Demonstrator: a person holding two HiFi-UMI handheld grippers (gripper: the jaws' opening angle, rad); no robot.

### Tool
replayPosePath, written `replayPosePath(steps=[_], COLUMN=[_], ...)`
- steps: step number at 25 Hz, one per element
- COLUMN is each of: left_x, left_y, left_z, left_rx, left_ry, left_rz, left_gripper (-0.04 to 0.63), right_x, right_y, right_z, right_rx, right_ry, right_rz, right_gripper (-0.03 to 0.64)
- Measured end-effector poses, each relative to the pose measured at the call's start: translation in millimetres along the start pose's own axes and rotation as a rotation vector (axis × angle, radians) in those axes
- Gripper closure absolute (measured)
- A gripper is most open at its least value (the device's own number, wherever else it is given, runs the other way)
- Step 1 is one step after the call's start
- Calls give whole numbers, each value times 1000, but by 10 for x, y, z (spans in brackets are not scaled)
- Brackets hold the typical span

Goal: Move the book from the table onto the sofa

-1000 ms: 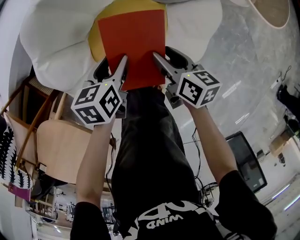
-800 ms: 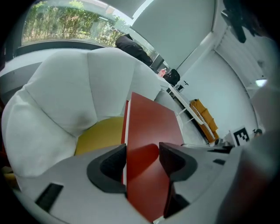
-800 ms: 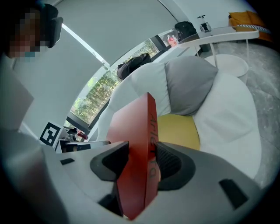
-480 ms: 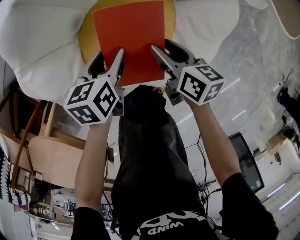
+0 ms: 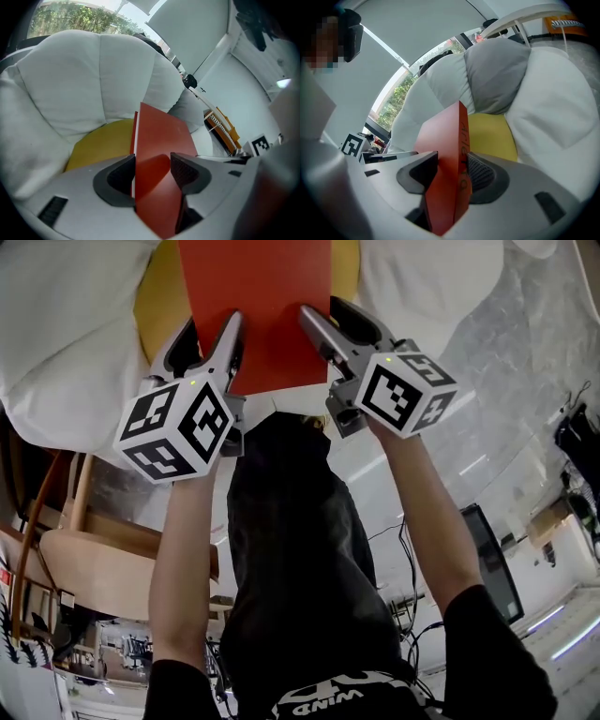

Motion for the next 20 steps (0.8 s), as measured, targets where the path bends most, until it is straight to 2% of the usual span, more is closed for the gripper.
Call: replayPosePath(steps=[8, 20], left_x=[165, 228], left_y=[143, 204], left_z=[141, 282], left_rx=[10, -32], left_ry=[0, 7], left_rz=[29, 42], left_gripper=[348, 348], right_x=[169, 266], right_y=[131, 202], right_z=[-159, -183], right_rx=[-19, -19], right_ry=[-14, -15], right_rz=[39, 51], right_gripper=[425, 424])
Point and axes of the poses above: the fingertips, and each gripper's own axes: x forward along the fingers, z to its left, y out of its underside, the point moved 9 cm from there along -x, backward along the fingers, and after that the axes turned 5 degrees about -z, right-handed, at the moved point
